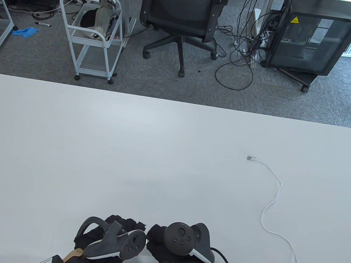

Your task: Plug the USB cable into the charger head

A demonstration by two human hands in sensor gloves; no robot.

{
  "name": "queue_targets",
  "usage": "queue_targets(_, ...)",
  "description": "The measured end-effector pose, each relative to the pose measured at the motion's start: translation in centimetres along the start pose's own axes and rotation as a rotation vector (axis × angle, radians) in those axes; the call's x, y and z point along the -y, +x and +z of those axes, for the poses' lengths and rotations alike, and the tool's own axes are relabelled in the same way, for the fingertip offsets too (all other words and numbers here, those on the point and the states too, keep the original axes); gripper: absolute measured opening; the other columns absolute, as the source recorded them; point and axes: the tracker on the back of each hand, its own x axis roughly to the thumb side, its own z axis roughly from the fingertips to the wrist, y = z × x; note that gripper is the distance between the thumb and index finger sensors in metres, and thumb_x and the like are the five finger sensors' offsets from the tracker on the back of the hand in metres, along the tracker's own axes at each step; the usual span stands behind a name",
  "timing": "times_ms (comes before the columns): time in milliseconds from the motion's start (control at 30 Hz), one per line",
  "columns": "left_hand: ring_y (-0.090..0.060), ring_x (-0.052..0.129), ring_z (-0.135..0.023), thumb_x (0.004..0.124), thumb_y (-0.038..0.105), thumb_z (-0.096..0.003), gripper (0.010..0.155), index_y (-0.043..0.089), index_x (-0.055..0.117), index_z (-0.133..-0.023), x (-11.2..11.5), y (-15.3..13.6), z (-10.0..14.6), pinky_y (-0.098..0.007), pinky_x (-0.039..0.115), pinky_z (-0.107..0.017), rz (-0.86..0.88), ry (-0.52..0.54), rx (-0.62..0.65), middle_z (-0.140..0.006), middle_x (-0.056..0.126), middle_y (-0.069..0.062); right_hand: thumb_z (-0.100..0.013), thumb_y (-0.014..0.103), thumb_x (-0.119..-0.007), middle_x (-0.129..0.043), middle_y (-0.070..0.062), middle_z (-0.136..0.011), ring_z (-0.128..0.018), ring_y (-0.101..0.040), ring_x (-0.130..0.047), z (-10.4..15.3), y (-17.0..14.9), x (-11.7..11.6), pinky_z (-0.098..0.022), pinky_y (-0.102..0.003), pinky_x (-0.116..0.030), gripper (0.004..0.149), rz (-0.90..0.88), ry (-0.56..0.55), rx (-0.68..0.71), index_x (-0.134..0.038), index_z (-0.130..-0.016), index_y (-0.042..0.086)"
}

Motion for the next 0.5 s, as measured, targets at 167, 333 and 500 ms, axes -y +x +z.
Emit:
queue_targets(167,-0.010,0.106,-0.055,0.070,0.055,-0.0180,0.074,0.029,0.067,-0.087,-0.01,0.09,0.07,-0.039,0.078,-0.070,-0.058,0.020,-0.021,-0.080,0.092,0.009,-0.032,0.040,-0.084,-0.109,0.001,-0.044,-0.045,-0.026,-0.108,-0.11,-0.14,-0.06,-0.056,-0.053,-0.074,0.038,0.003,0.000,-0.002,-0.089,-0.064,0.019)
queue_targets(333,-0.009,0.106,-0.056,0.070,0.056,-0.0179,0.075,0.030,0.066,-0.088,-0.23,-0.49,-0.04,-0.039,0.077,-0.070,0.013,0.001,-0.023,-0.080,0.091,0.009,-0.032,0.041,-0.084,-0.109,0.001,-0.043,-0.045,-0.026,-0.108,0.00,-0.08,0.42,-0.056,-0.053,-0.074,0.039,0.006,-0.014,-0.003,-0.089,-0.064,0.019)
queue_targets(500,-0.009,0.107,-0.055,0.070,0.057,-0.0172,0.075,0.030,0.067,-0.087,-0.03,-0.35,0.04,-0.038,0.078,-0.069,-0.020,-0.002,-0.016,-0.079,0.092,0.009,-0.032,0.041,-0.084,-0.109,0.000,-0.044,-0.046,-0.027,-0.107,0.06,0.32,0.11,-0.057,-0.054,-0.073,0.040,0.046,0.011,-0.004,-0.088,-0.064,0.018)
